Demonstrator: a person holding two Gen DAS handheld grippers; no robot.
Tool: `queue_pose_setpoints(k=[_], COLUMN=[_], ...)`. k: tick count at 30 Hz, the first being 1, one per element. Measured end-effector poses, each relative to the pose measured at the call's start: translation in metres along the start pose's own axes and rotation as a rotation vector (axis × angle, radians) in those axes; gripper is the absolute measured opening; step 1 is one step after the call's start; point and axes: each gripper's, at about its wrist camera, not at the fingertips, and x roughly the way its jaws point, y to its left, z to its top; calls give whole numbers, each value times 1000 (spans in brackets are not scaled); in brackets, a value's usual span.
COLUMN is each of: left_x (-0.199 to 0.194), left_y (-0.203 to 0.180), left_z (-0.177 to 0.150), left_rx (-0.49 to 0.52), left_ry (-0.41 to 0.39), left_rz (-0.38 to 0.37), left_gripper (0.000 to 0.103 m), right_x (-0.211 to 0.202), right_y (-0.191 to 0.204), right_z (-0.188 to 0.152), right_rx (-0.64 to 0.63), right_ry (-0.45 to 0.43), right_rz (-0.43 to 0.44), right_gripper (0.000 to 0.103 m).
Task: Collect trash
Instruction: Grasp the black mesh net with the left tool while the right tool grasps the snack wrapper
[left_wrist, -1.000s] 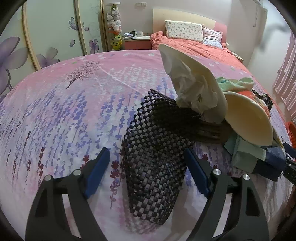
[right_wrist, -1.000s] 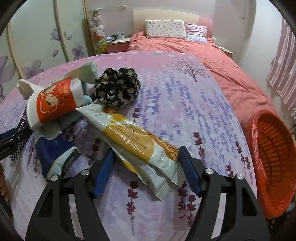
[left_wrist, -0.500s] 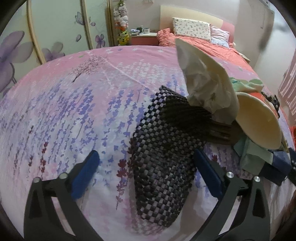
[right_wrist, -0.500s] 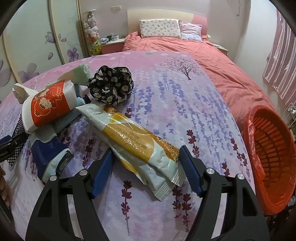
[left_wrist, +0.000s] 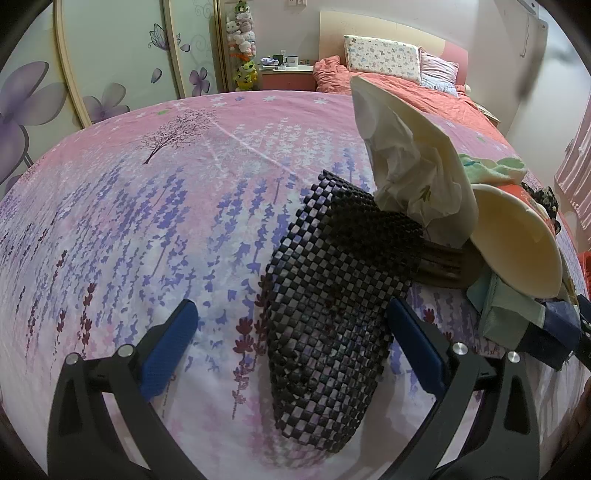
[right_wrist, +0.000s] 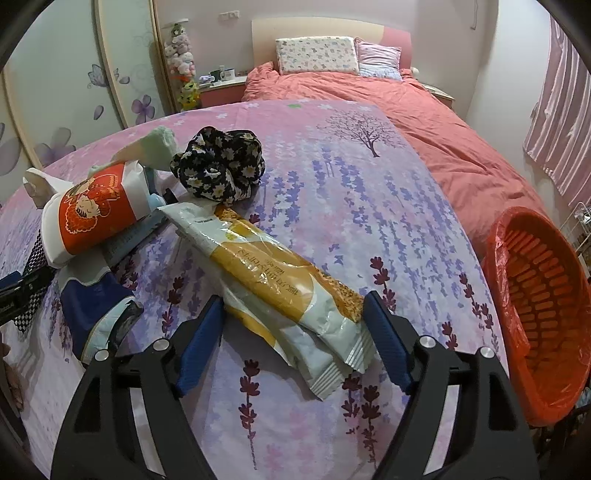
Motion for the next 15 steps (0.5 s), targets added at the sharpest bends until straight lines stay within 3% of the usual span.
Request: queue_pose_setpoints(k=[15], left_x=[0], left_y=[0], left_z=[0], left_rx=[0], left_ry=[0], left_rz=[2], left_gripper=[100], right_x=[2], right_y=[-4], right_z=[-1], right_rx=[13], right_ry=[7], right_rz=[-12], right_gripper=[85])
